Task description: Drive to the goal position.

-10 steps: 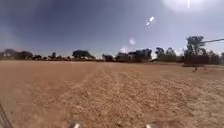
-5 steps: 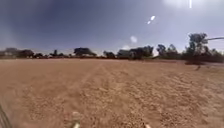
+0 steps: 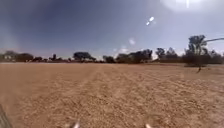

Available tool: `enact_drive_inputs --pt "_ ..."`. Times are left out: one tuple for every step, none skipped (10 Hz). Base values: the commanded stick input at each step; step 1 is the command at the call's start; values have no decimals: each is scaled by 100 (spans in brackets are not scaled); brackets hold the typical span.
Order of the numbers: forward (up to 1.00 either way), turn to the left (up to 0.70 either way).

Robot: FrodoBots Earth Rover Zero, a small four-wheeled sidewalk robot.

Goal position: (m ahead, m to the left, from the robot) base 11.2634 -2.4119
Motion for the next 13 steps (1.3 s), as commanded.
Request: enact_drive_inputs --pt "45 0" --pt "45 0" --pt "45 0" --pt "45 0" --pt "45 0" --pt "45 0" --pt "45 0" --pt "45 0" --pt "45 0" --pt "45 0" --pt "45 0" --pt "45 0" --pt "45 0"
